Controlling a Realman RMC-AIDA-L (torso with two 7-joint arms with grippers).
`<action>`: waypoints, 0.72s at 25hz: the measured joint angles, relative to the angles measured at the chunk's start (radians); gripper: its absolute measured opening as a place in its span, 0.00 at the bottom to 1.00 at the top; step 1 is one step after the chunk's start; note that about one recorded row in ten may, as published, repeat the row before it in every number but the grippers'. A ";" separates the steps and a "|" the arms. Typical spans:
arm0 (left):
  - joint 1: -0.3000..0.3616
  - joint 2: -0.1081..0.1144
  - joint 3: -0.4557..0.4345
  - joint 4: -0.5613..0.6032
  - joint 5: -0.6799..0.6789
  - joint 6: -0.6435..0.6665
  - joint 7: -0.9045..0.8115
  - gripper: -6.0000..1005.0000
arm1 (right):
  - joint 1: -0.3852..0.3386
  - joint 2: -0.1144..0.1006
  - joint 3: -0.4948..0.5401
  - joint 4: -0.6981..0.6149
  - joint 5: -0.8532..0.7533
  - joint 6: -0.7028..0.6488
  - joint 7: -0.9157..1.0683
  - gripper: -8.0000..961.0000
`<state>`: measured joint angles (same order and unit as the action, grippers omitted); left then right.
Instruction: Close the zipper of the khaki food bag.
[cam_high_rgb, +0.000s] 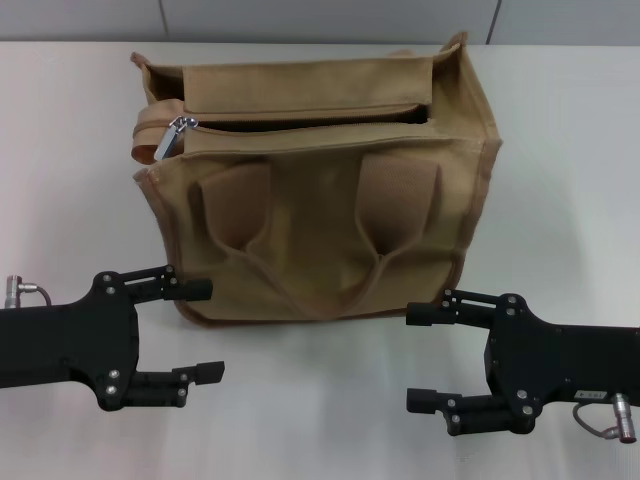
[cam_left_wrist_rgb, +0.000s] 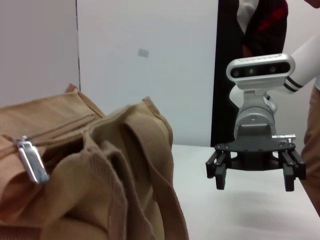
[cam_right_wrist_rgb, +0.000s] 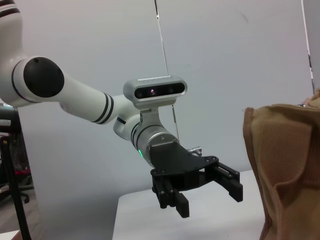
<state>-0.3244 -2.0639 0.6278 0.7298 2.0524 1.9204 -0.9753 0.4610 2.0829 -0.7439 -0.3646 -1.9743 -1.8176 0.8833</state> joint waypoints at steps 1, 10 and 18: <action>0.000 -0.001 0.000 -0.001 0.003 -0.001 0.000 0.80 | 0.001 0.000 0.000 0.000 0.000 0.000 0.000 0.84; -0.001 -0.002 0.000 -0.001 0.004 -0.003 0.000 0.78 | 0.004 0.002 0.000 0.002 0.000 0.000 -0.004 0.84; 0.051 -0.004 -0.260 -0.128 -0.177 -0.016 0.143 0.76 | -0.001 0.005 0.014 0.071 0.022 -0.010 -0.085 0.84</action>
<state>-0.2735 -2.0683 0.3674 0.6014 1.8752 1.9047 -0.8321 0.4603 2.0876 -0.7301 -0.2940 -1.9521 -1.8271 0.7981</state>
